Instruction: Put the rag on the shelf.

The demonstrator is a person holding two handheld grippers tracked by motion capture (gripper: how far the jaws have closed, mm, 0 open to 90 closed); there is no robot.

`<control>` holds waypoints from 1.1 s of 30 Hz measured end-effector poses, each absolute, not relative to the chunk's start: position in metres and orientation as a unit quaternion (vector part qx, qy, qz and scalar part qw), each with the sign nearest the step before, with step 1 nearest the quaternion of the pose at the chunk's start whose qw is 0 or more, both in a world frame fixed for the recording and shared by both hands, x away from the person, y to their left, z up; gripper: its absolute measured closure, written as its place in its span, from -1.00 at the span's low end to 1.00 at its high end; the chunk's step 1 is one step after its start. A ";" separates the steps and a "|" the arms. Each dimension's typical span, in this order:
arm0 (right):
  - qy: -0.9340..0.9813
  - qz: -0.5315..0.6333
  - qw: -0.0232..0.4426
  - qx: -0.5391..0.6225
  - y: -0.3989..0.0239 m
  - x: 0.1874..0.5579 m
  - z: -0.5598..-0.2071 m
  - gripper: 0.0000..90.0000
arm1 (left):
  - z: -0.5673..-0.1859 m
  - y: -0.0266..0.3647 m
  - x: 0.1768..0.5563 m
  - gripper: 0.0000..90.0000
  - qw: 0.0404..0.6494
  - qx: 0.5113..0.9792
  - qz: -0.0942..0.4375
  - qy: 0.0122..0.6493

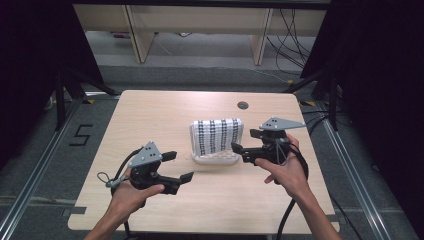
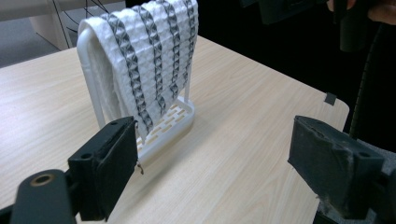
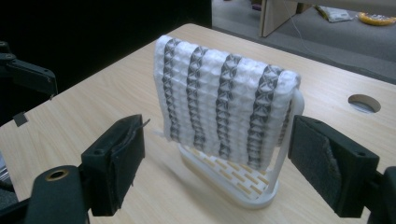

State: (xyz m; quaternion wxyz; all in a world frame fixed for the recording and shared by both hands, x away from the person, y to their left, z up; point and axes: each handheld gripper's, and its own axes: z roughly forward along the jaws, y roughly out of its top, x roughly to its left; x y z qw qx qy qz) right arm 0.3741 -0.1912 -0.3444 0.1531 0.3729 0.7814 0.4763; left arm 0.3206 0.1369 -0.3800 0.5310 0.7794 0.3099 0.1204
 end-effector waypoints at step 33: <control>0.794 0.458 0.137 0.376 -0.202 0.340 -0.382 -0.58 | -0.418 0.148 0.300 -0.67 0.520 0.788 0.118 0.308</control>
